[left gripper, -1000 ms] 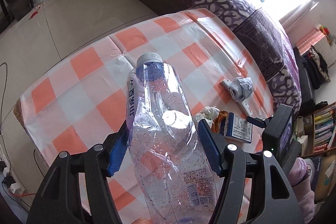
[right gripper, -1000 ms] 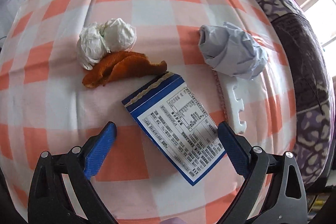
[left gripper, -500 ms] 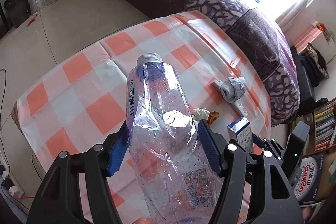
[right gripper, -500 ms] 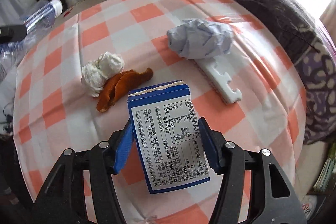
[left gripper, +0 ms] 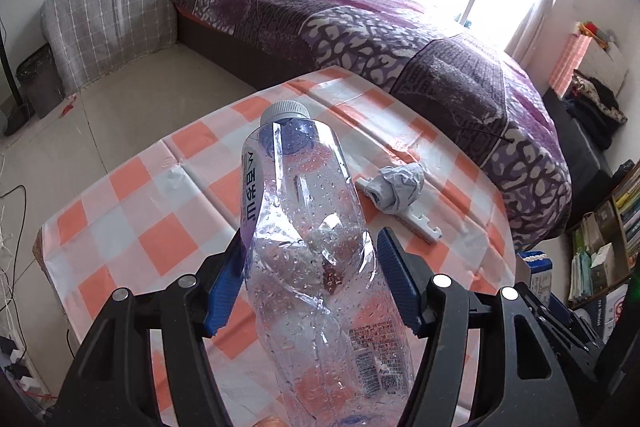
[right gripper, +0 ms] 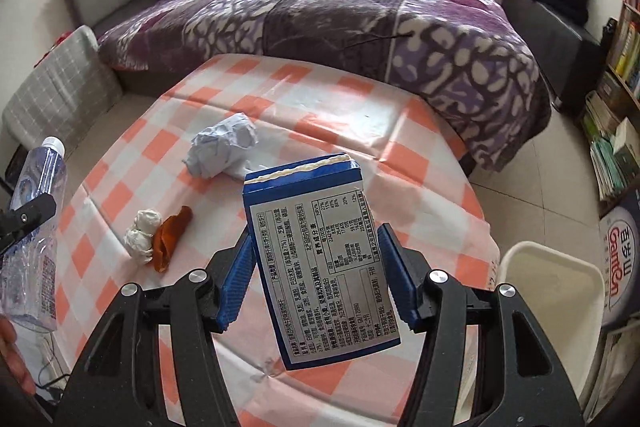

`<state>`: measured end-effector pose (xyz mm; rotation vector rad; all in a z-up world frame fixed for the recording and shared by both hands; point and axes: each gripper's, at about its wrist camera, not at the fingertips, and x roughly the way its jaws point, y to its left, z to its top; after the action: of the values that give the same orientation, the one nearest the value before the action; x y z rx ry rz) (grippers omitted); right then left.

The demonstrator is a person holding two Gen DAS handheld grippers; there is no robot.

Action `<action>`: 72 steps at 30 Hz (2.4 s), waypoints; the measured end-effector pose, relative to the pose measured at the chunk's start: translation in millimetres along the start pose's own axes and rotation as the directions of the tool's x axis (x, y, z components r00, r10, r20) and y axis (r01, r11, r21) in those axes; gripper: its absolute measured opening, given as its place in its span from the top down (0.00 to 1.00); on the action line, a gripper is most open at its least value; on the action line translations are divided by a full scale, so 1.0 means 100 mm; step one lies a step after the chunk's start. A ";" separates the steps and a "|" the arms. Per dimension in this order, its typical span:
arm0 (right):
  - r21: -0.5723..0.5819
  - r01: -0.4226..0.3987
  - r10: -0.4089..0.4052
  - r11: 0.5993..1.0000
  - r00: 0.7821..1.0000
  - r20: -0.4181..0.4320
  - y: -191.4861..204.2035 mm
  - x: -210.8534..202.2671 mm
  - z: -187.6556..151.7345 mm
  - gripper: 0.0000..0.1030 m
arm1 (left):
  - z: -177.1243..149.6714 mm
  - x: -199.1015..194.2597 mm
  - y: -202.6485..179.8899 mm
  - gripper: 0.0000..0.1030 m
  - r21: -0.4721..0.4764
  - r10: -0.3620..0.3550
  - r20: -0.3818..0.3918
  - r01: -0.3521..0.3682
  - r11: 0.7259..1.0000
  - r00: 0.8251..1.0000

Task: Collect trash
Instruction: 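Grasp the blue-and-white carton with the right gripper and lift it, then carry the carton over the bin and open the right gripper while the left gripper carries the bottle, then drop the water bottle into the bin with the left gripper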

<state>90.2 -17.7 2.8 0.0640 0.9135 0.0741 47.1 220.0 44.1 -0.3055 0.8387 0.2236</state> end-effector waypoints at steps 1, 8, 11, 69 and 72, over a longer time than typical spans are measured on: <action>0.017 0.008 -0.008 1.000 1.000 0.003 -0.06 -0.02 -0.03 0.44 | -0.02 -0.01 -0.05 0.38 0.010 0.006 0.009 -0.007 1.000 1.000; 0.122 0.026 -0.026 0.992 1.000 0.001 -0.49 -0.11 -0.21 0.44 | -0.20 -0.03 -0.41 0.38 0.066 0.024 0.037 -0.027 0.997 0.999; 0.164 0.038 -0.038 0.986 0.999 -0.002 -0.68 -0.16 -0.26 0.44 | -0.27 -0.03 -0.58 0.38 0.098 0.020 0.038 -0.023 0.995 0.999; 0.665 0.326 -0.329 0.672 0.936 -0.126 -3.38 -0.87 -1.00 0.21 | -1.82 0.07 -3.39 0.22 0.490 -0.361 -0.341 0.492 0.719 0.868; 0.668 0.326 -0.331 0.669 0.935 -0.125 -3.38 -0.87 -1.00 0.20 | -1.80 0.07 -3.38 0.22 0.495 -0.356 -0.337 0.486 0.721 0.872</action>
<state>-29.5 -359.6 -19.3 0.5896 0.8923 -0.6173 32.0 -158.2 -14.6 0.0527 0.9885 -0.5081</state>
